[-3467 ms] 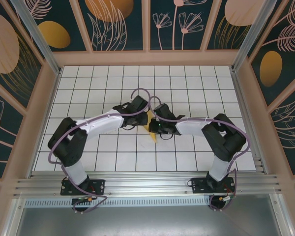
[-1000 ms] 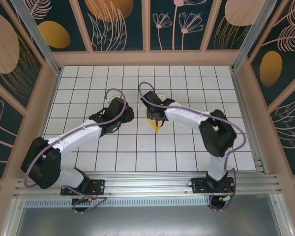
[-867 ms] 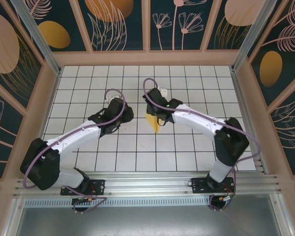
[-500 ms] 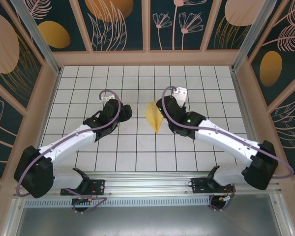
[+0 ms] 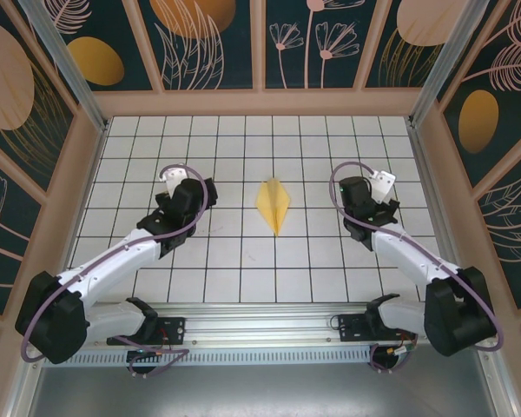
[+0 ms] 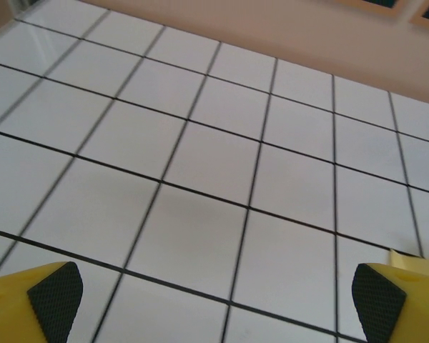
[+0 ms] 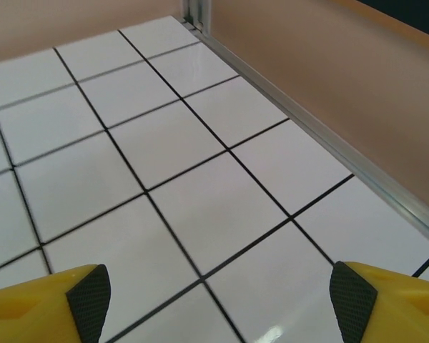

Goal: Fold a paper plane with a square sheet of paper (pick it up from the middle)
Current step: Move a paper plane to the center of the table, then reset both arms

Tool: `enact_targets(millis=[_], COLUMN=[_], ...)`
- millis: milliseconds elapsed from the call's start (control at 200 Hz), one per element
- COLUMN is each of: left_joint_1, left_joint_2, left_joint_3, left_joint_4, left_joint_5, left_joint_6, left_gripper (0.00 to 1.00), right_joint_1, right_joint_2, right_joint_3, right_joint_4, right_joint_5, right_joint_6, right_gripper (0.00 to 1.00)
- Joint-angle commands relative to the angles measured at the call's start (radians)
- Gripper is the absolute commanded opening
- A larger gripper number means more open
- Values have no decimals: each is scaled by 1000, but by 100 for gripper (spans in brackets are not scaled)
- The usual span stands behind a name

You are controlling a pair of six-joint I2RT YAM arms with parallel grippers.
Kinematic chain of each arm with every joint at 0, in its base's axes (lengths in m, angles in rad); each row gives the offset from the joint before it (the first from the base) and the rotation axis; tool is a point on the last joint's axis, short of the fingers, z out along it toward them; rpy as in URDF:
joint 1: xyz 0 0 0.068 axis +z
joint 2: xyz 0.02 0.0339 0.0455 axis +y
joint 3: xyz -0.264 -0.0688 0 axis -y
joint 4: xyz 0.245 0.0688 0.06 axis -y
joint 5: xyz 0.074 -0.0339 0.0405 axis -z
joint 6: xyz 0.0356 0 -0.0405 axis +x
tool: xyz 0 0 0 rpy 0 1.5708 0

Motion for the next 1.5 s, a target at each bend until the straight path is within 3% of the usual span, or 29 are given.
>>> enact_targets(millis=[0,280,395,545,676,731,781,801,816,946,1141,1346,1426,1471,1496], left_joint_1=[31,154,220,297,324,338,349,354,356,372,404,523,542,545,546], left_joint_2=[6,-2,-50,-112,-110,-89,-57,-44,-35,100,283,284,289,353,339], left_joint_3=[-3,-73,-143,-240,-327,-345,-356,-343,-339,-345,-400,-464,-531,-583,-585], left_joint_4=[28,76,160,284,478,549,608,603,614,865,1161,1245,1352,1548,1528], left_joint_5=[-134,-85,-75,-69,-108,-118,-125,-121,-122,-106,24,257,315,309,315], left_joint_6=[73,118,143,160,227,246,274,279,292,442,607,526,520,528,521], left_gripper=[99,99,98,99,98,99,98,98,99,98,98,99,98,99,99], right_joint_1=[-69,-176,-211,-284,-380,-376,-375,-373,-374,-375,-374,-375,-375,-376,-376], right_joint_2=[39,202,206,256,354,321,338,329,328,330,331,331,331,330,331], right_joint_3=[-67,-247,-329,-374,-451,-394,-410,-404,-401,-404,-404,-404,-404,-404,-403], right_joint_4=[272,801,1060,1207,1462,1277,1351,1317,1310,1319,1323,1324,1324,1324,1324], right_joint_5=[-110,-305,-460,-649,-767,-764,-764,-759,-761,-759,-760,-763,-763,-765,-764], right_joint_6=[-199,-359,-428,-470,-400,-394,-400,-397,-397,-397,-397,-397,-397,-397,-397], right_gripper=[83,82,81,81,82,82,83,96,99,99,99,99,99,99,99])
